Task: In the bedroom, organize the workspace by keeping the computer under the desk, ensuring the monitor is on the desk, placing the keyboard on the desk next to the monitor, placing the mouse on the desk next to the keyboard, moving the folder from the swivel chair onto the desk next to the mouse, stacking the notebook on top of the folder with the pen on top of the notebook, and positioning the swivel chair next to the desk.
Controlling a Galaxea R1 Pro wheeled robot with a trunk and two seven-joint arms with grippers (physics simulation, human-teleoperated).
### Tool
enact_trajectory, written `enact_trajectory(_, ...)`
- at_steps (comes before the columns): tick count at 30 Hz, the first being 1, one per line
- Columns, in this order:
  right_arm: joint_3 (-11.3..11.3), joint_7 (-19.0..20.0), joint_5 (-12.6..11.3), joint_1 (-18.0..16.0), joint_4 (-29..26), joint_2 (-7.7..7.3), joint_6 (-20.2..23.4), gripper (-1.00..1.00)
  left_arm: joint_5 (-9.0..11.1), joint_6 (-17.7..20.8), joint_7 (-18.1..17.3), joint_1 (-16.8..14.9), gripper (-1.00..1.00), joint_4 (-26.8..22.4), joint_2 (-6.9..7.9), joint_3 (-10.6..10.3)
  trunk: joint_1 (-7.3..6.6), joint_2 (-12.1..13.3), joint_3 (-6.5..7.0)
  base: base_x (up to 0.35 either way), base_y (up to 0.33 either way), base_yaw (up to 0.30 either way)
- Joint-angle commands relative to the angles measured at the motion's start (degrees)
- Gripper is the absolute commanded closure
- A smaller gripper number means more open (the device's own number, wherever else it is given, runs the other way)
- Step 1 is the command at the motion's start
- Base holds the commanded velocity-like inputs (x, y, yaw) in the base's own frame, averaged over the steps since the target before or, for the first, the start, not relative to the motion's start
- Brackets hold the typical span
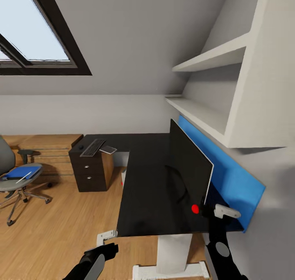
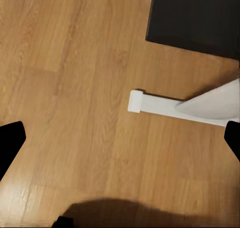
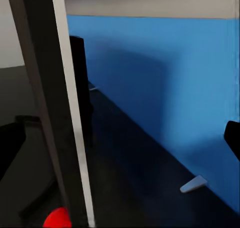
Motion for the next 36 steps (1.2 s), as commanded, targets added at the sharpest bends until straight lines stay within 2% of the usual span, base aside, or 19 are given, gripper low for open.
enact_trajectory(1,-0.10,-0.22,0.60,-0.03,0.05,0.05,-0.02,-1.00,0.60,0.07,0.53,-0.02,-1.00,-0.09,0.04,-0.18,-0.01,-0.06,-0.05,-0.335,0.000,0.000)
enact_trajectory(3,0.06,-0.04,0.60,-0.03,0.23,0.05,-0.02,-1.00,0.65,0.06,0.53,-0.02,-1.00,-0.07,0.04,-0.18,-0.01,-0.06,-0.05,-0.336,0.000,0.000)
enact_trajectory(5,0.87,0.31,0.63,-0.03,0.92,0.02,-0.04,-1.00,0.70,0.06,0.53,-0.02,-1.00,-0.07,0.04,-0.16,-0.01,-0.06,-0.05,-0.337,0.000,0.000)
enact_trajectory(6,2.06,0.52,0.66,-0.03,2.05,-0.04,-0.26,-1.00,0.69,0.04,0.53,-0.02,-1.00,-0.07,0.04,-0.13,-0.01,-0.06,-0.05,-0.337,0.000,0.000)
enact_trajectory(9,3.04,0.65,0.68,-0.03,3.77,-0.14,-1.02,-1.00,0.71,0.03,0.52,-0.02,-1.00,-0.02,0.07,-0.11,-0.01,-0.06,-0.05,-0.337,0.000,0.000)
enact_trajectory(13,3.55,0.78,0.58,-0.03,5.46,-0.36,-2.87,-1.00,0.73,0.00,0.44,-0.02,-1.00,0.93,0.11,-0.10,-0.01,-0.06,-0.05,-0.337,0.000,0.000)
enact_trajectory(17,3.80,0.93,0.55,-0.03,6.57,-0.41,-7.99,-1.00,0.61,-0.14,0.35,-0.02,-1.00,3.60,0.26,-0.09,-0.01,-0.06,-0.05,-0.337,0.000,0.000)
enact_trajectory(18,3.81,1.04,0.52,0.02,8.02,-0.41,-9.33,-1.00,0.61,-0.58,0.21,-0.02,-1.00,6.55,0.45,-0.09,-0.01,-0.06,-0.05,-0.337,0.000,0.000)
enact_trajectory(19,3.81,1.05,0.52,0.03,8.69,-0.40,-9.49,-1.00,0.57,-1.00,0.17,-0.02,-1.00,7.44,0.45,-0.09,-0.01,-0.06,-0.05,-0.337,0.000,0.000)
enact_trajectory(21,3.81,1.08,0.52,0.04,10.85,-0.40,-9.80,-1.00,0.52,-3.43,0.02,-0.02,-1.00,10.47,0.46,-0.09,-0.01,-0.06,-0.05,-0.337,0.000,0.000)
enact_trajectory(22,3.77,1.09,0.52,0.05,14.37,-0.42,-10.07,-1.00,0.51,-9.92,-0.18,-0.02,-1.00,16.08,0.35,-0.17,-0.01,-0.06,-0.05,-0.337,0.000,0.000)
enact_trajectory(23,3.75,1.09,0.55,0.05,16.17,-0.44,-10.12,-1.00,0.51,-12.56,-0.24,-0.02,-1.00,18.34,0.28,-0.22,-0.01,-0.06,-0.05,-0.337,0.000,0.000)
enact_trajectory(26,3.74,1.10,0.59,0.06,21.06,-0.49,-10.29,-1.00,0.51,-17.04,-0.30,-0.02,-1.00,22.53,0.19,-0.59,-0.01,-0.06,-0.05,-0.337,0.000,0.000)
enact_trajectory(31,3.50,1.10,0.53,0.06,30.52,-0.90,-11.44,-1.00,0.57,-21.13,-0.33,-0.02,-1.00,28.28,0.08,-1.00,-0.01,-0.06,-0.05,-0.335,0.038,0.000)
enact_trajectory(34,3.46,1.07,0.46,0.06,37.71,-1.59,-15.43,-1.00,0.59,-22.56,-0.33,-0.02,-1.00,32.48,0.05,-1.10,-0.01,-0.06,-0.05,-0.292,0.163,0.000)
enact_trajectory(36,3.46,1.05,0.48,0.06,40.04,-1.73,-17.40,-1.00,0.62,-23.01,-0.34,-0.02,-1.00,33.76,0.05,-1.12,-0.01,-0.06,-0.05,-0.252,0.220,0.000)
